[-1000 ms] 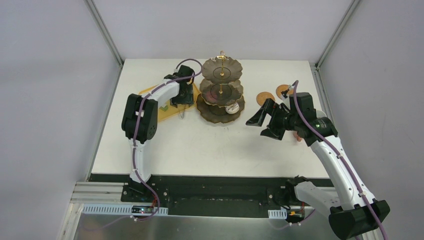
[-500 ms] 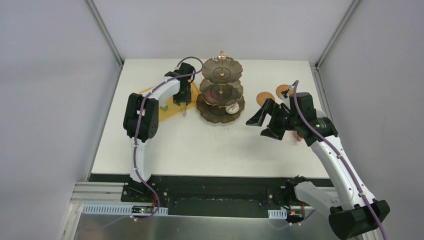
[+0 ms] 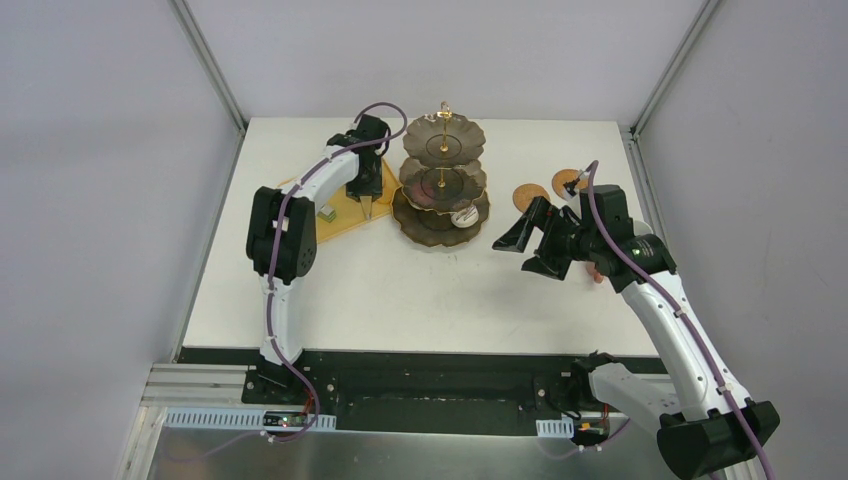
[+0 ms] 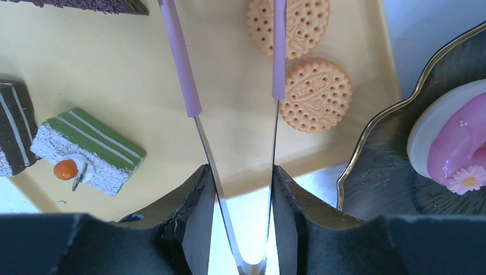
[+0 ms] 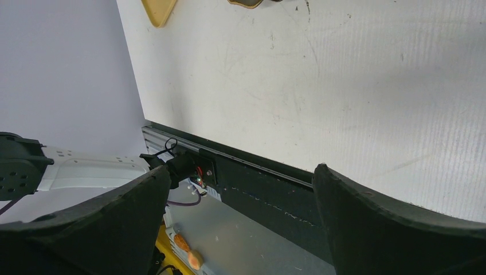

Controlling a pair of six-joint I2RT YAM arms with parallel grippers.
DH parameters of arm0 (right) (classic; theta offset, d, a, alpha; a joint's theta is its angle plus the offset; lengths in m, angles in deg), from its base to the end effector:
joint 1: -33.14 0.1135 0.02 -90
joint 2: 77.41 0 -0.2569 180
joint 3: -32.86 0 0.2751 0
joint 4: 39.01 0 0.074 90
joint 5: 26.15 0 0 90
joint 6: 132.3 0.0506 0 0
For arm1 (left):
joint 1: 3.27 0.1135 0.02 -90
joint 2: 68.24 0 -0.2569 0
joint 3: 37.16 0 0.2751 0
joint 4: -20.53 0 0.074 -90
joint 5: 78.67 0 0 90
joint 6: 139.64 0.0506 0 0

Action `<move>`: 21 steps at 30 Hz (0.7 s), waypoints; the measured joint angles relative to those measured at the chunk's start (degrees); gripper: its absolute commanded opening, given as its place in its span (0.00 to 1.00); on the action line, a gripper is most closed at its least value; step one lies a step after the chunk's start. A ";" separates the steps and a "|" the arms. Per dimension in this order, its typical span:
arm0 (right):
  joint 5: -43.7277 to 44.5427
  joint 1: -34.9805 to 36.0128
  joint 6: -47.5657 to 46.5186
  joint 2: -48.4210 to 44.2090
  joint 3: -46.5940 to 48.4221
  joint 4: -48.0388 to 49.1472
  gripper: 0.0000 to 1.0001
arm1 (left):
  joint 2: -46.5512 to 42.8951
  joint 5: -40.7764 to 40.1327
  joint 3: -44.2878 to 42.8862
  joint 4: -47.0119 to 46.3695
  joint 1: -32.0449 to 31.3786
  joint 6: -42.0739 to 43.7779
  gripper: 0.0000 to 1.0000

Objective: Serve the afternoon tea

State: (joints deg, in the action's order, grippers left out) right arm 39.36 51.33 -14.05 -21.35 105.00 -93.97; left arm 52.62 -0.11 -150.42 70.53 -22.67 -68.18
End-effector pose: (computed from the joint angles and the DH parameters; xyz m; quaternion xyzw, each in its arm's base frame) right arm 0.2161 0.0931 0.3275 -0.0139 0.8862 0.3421 0.3120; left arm 0.4662 -0.1535 0.1933 -0.0206 0.9557 0.0003 0.2936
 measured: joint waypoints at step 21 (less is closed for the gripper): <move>0.00 -0.28 0.00 0.00 0.00 0.02 0.99 | -9.16 -0.85 -1.09 5.75 0.76 2.62 0.07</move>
State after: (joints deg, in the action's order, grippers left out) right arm 39.36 51.05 -14.05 -21.35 105.00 -93.95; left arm 43.46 -0.96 -151.51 76.28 -21.90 -65.56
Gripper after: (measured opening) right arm 0.988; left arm 0.372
